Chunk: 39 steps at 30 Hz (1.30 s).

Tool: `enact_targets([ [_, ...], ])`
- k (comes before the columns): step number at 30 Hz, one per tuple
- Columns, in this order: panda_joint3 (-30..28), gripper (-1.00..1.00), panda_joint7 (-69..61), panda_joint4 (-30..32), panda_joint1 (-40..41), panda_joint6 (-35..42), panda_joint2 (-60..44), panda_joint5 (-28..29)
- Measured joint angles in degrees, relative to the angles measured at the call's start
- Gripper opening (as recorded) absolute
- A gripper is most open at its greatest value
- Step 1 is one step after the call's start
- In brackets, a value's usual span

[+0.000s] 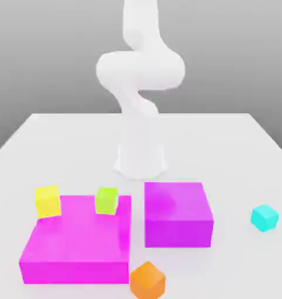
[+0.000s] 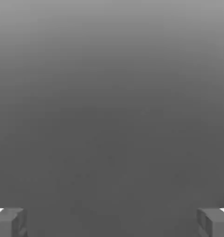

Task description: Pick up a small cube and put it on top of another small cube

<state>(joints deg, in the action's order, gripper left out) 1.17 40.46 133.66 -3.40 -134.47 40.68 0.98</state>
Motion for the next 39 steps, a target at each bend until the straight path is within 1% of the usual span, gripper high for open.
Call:
enact_targets([
  [12,6.2,0.00,-27.4,9.1,-15.7,-13.2,-25.4,3.5],
  [20,11.9,0.00,-45.8,15.2,-26.0,-21.9,-42.0,5.2],
  [23,14.6,0.00,-51.9,17.3,-27.3,-25.1,-48.3,6.6],
  [25,13.6,0.00,-51.6,17.2,-28.7,-27.9,-52.5,9.3],
  [29,8.1,0.00,-47.7,15.5,-33.2,-34.1,-60.7,15.1],
  [30,7.2,-1.00,-47.0,15.2,-33.9,-35.1,-62.0,16.0],
  [36,6.7,-1.00,-46.6,15.1,-34.3,-35.5,-62.6,16.5],
  [39,9.5,-1.00,-48.6,16.0,-32.1,-32.6,-58.8,13.9],
])
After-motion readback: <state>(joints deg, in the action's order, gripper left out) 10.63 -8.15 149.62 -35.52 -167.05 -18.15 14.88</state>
